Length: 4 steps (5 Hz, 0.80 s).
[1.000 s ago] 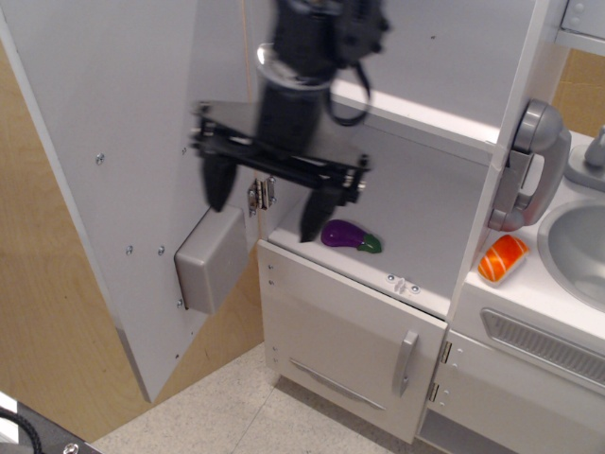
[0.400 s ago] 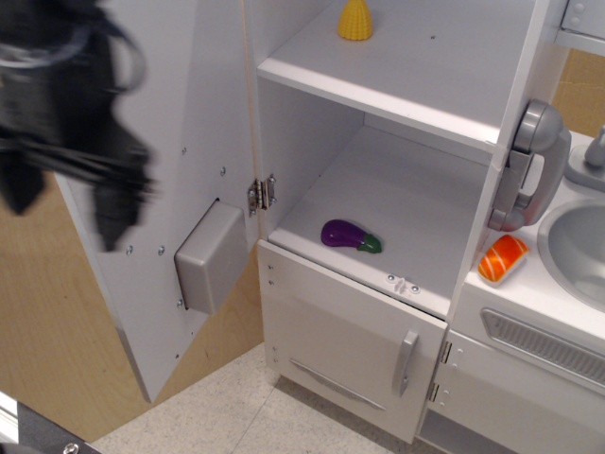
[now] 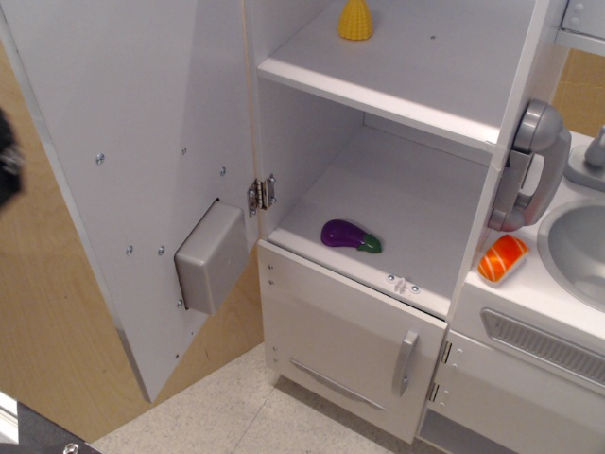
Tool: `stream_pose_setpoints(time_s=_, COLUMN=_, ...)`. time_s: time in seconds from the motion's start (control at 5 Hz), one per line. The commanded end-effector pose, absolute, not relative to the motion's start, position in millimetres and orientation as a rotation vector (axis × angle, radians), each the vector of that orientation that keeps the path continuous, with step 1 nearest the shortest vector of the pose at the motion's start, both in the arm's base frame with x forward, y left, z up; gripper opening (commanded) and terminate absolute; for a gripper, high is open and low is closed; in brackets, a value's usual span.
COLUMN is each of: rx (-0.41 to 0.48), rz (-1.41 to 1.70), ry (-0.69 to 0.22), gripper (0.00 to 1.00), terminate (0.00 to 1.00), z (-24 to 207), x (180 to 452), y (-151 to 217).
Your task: Close fridge
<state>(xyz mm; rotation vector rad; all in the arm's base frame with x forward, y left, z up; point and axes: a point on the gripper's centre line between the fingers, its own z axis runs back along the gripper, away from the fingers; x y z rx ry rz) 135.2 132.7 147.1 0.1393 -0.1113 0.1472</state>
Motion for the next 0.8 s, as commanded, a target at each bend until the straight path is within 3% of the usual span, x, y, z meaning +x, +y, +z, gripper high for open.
stream_pose_setpoints(time_s=0.0, rx=0.126, rz=0.228, ry=-0.108, gripper=1.0, terminate=0.0, z=175.4, x=159.8, y=194.7)
stream_pose_setpoints(time_s=0.2, rx=0.156, rz=0.272, ry=-0.115, gripper=1.0, terminate=0.0, z=178.4, x=175.3, y=211.7)
stream_pose_setpoints(time_s=0.6, rx=0.168, rz=0.344, ry=-0.134, gripper=1.0, terminate=0.0, z=173.7, x=203.6, y=210.1)
